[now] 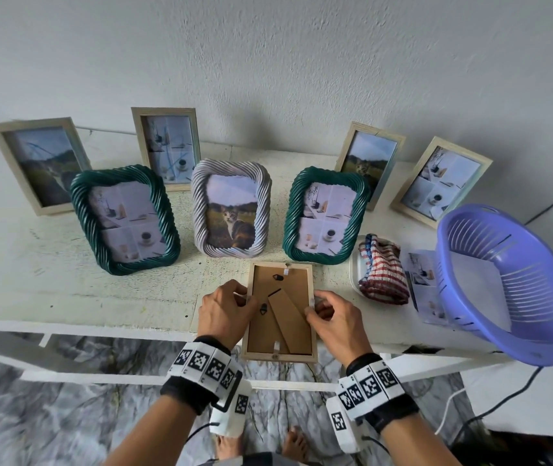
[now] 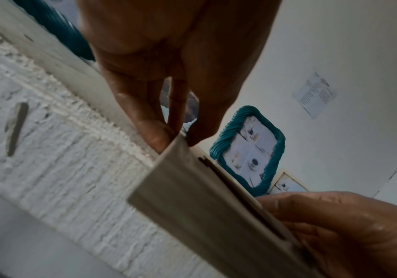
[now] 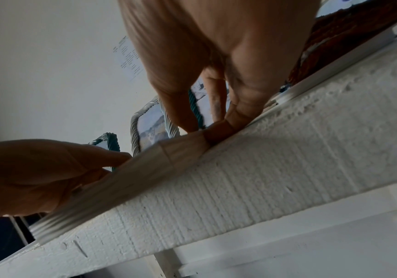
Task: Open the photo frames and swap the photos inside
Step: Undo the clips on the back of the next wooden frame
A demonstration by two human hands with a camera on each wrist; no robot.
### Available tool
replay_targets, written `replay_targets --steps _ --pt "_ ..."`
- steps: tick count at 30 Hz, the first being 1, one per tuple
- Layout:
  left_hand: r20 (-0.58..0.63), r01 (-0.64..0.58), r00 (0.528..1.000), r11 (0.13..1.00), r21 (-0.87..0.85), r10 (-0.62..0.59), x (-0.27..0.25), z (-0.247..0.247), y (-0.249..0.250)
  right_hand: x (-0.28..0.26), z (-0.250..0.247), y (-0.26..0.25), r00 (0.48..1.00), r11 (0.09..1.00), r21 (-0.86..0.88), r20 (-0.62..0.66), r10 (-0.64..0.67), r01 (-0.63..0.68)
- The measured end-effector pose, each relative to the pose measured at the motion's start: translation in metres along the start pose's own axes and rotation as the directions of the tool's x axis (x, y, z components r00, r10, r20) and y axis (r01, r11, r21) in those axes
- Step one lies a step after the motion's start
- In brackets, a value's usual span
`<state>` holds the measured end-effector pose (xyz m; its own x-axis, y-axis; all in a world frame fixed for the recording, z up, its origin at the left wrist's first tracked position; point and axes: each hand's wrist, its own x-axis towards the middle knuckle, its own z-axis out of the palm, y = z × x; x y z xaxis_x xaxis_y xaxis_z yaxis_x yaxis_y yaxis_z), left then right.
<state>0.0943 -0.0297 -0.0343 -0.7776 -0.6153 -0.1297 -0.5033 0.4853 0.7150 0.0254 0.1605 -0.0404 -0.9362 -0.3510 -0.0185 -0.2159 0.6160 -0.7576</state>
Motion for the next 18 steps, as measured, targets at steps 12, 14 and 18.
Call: replay_targets --steps 12,14,18 --pt "0.035 -0.029 0.999 0.999 -0.025 0.030 0.000 -0.005 -0.002 0.016 0.002 -0.014 0.998 0.982 -0.186 0.054 -0.017 0.027" --pt "0.053 -0.045 0.998 0.998 -0.050 0.047 0.000 -0.007 -0.005 0.024 0.001 -0.024 0.997 0.973 -0.224 0.063 -0.044 0.057" --pt "0.095 -0.066 0.993 0.995 -0.076 0.073 -0.003 -0.011 -0.009 0.047 0.005 -0.034 0.995 0.929 -0.361 0.068 -0.066 0.086"
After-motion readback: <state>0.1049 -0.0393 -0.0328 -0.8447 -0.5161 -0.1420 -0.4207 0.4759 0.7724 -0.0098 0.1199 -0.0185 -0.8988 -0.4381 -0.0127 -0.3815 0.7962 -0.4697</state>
